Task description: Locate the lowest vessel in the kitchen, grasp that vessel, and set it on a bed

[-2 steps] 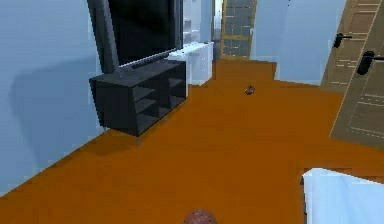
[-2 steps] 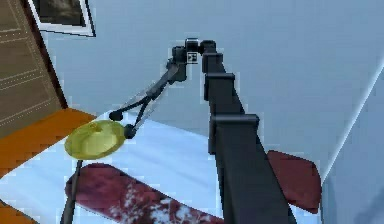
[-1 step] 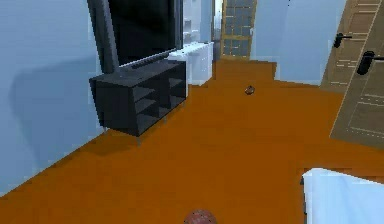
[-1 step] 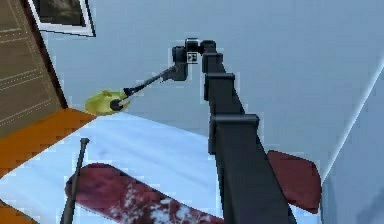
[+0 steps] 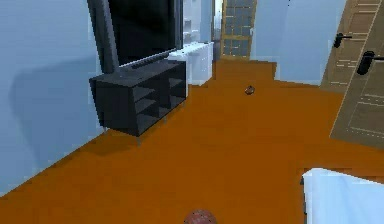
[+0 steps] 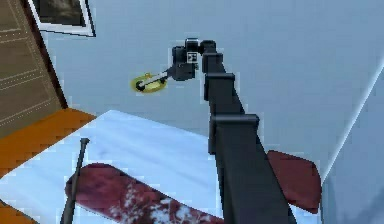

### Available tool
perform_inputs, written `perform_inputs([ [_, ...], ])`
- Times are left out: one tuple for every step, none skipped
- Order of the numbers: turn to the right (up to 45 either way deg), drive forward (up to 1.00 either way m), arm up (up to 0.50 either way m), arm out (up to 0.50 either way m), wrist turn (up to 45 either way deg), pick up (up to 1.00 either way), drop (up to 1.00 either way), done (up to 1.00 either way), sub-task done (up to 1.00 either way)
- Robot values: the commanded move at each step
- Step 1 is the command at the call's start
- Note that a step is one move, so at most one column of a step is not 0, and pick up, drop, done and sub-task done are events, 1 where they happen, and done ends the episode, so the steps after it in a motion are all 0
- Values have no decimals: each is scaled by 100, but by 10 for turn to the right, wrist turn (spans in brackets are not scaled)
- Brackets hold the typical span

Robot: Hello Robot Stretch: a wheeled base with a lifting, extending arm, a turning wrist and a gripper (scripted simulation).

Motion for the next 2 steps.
perform_inputs([
  [0, 0, 0, 0, 30, 0, 0, 0, 0],
  [0, 0, -46, 0, 0, 0, 0, 0, 0],
])
